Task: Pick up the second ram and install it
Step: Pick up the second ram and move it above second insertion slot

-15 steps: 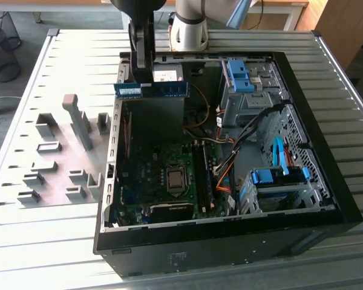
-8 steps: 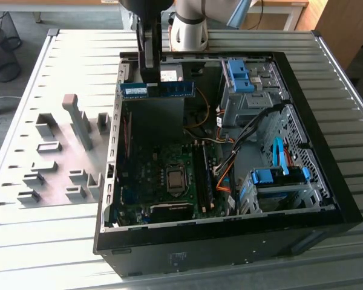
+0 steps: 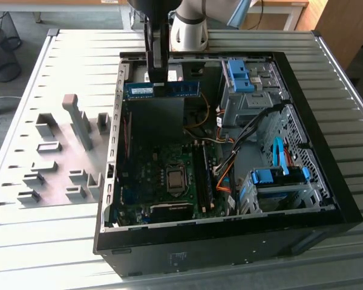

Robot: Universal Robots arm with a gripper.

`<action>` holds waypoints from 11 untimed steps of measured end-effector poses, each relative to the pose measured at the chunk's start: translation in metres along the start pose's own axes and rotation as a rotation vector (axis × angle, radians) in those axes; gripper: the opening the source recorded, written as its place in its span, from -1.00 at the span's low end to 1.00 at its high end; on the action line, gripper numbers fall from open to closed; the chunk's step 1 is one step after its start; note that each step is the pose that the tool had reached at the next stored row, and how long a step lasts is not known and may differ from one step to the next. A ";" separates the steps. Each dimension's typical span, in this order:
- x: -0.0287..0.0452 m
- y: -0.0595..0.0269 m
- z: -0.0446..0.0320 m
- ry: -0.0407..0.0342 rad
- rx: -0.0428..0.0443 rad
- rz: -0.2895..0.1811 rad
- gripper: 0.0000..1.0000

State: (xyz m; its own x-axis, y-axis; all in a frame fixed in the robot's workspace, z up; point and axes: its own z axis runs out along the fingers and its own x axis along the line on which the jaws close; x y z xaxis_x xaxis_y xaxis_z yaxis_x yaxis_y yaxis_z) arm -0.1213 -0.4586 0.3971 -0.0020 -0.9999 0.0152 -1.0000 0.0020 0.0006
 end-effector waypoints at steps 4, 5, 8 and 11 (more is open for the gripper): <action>0.0000 -0.0049 0.0000 0.0000 0.0000 0.000 -0.73; 0.0000 -0.0062 0.0000 0.0000 0.0000 0.000 -0.73; 0.0000 -0.0104 0.0000 0.0000 0.0000 0.000 -0.73; 0.0000 -0.0149 0.0000 0.0000 0.0000 0.000 -0.73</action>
State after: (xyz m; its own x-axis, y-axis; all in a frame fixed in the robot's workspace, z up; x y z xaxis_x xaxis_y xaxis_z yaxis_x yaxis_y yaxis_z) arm -0.1065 -0.4587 0.3971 -0.0019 -0.9999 0.0152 -1.0000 0.0019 0.0006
